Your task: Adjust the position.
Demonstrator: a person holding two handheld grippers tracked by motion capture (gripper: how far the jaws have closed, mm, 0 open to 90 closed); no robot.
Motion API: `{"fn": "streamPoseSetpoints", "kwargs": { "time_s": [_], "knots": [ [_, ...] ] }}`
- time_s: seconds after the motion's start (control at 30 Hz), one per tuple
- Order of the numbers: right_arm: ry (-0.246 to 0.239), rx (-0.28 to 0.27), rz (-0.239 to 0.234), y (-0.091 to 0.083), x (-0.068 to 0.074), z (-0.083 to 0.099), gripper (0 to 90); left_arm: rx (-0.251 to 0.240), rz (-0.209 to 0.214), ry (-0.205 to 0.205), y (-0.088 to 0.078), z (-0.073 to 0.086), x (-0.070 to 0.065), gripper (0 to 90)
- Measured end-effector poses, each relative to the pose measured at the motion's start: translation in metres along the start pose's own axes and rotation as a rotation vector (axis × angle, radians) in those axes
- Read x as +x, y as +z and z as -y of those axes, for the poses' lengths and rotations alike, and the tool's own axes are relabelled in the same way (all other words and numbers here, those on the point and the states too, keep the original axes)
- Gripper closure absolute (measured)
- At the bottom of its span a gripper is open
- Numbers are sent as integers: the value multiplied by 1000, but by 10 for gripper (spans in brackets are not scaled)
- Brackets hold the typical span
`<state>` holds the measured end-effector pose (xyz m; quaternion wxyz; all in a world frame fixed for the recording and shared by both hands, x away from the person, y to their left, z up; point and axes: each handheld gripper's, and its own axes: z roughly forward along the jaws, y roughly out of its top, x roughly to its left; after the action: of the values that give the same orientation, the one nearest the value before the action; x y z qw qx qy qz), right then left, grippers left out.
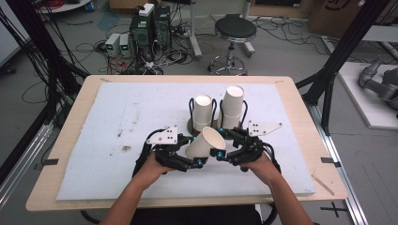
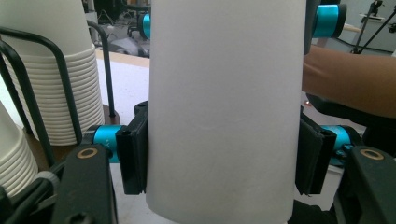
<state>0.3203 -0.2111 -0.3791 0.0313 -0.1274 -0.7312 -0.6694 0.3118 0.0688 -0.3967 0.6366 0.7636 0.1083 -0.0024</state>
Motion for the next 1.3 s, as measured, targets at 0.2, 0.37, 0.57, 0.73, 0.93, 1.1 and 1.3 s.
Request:
{"fn": "streamPoseSetpoints", "kwargs": {
  "time_s": [0.2,0.37,0.57,0.73,0.93,1.1,1.3],
  "knots": [
    [-33,42,9,-1,-1,0,338,51,-31,-7,3,2,0,331],
    [-66,102,56,-1,0,-1,340,129,-98,30,3,-1,-5,250],
    [-67,135,58,2,0,-1,341,150,-94,46,0,-4,-4,299],
    [-63,133,55,3,1,-1,341,149,-75,39,4,-1,-4,341],
    [-34,101,38,2,0,-1,287,99,-50,15,4,0,-4,354],
    [-2,51,38,3,2,-1,222,20,-30,-13,3,0,-4,352],
    [-38,38,17,4,3,-1,310,10,-20,-23,6,0,-5,349]
  ]
}}
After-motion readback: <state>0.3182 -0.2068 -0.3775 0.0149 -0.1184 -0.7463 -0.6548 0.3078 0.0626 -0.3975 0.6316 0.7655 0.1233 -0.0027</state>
